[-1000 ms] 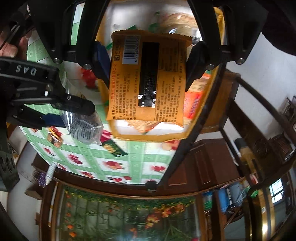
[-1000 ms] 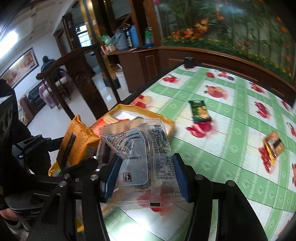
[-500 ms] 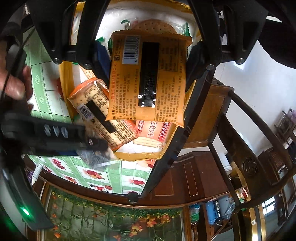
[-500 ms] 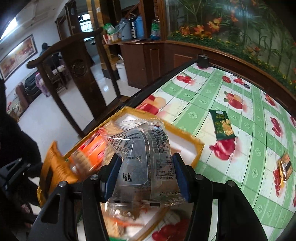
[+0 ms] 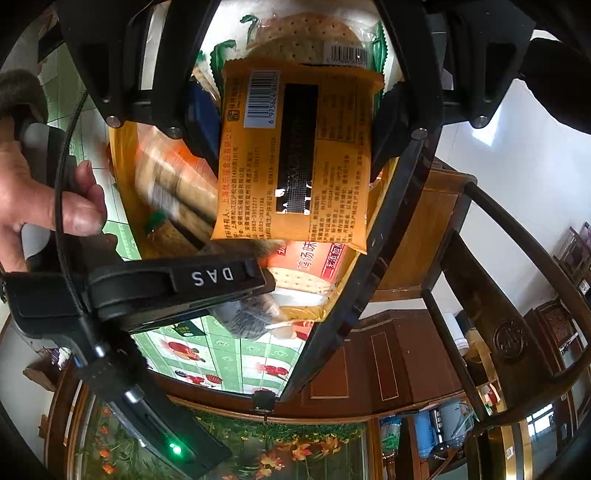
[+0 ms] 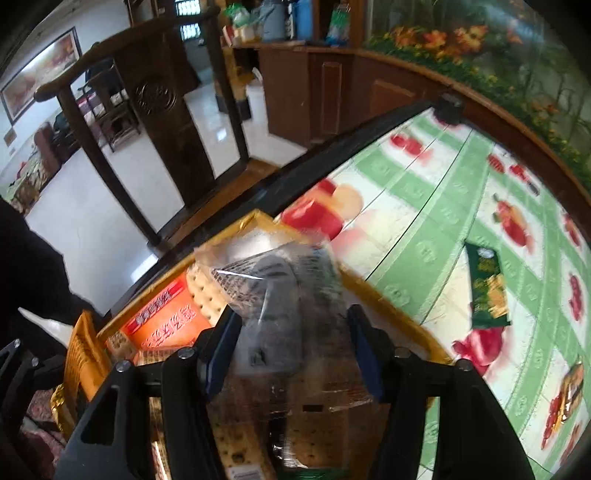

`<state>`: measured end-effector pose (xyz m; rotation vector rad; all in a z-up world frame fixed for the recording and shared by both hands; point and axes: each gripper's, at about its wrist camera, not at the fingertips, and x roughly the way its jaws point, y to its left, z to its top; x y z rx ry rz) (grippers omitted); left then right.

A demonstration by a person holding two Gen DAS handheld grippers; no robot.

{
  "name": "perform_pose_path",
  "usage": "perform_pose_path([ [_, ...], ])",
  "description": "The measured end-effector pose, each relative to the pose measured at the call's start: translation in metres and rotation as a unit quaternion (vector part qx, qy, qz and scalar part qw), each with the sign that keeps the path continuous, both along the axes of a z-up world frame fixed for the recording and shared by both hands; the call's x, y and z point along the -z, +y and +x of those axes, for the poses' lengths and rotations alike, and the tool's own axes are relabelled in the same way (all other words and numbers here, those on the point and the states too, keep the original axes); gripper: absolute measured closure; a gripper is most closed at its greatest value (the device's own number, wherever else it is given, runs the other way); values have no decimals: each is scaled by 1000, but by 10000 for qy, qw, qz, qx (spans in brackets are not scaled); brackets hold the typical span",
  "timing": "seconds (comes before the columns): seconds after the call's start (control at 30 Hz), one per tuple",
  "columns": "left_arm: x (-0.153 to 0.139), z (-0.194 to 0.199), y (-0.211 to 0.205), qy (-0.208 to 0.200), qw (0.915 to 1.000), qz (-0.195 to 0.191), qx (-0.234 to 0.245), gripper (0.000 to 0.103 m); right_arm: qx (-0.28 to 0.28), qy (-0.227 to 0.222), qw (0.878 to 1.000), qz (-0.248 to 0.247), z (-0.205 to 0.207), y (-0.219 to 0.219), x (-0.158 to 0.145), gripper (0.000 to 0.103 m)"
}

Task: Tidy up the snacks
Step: 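Carry the orange pack and clear bag to the tray and release both, then withdraw both grippers from the tray toward the last two snacks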

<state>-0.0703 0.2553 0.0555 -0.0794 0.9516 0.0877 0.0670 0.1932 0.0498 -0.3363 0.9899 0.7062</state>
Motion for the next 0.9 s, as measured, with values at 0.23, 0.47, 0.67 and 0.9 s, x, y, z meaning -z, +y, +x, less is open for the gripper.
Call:
perform_pose_path([
  [0.23, 0, 0, 4, -15, 10000, -45, -64, 32, 175, 105, 9979, 619, -8, -30, -12, 31],
  [0.47, -16, -14, 2, -301, 9992, 162, -213, 23, 243, -84, 9957, 886, -24, -46, -23, 31],
  [0.67, -32, -24, -9, -592, 9974, 346, -214, 17, 337, -362, 9929, 1080, -49, -64, -31, 31],
  [0.9, -43, -20, -34, -726, 9969, 289, -89, 11, 741, -645, 9879, 1202, -67, -105, -42, 23],
])
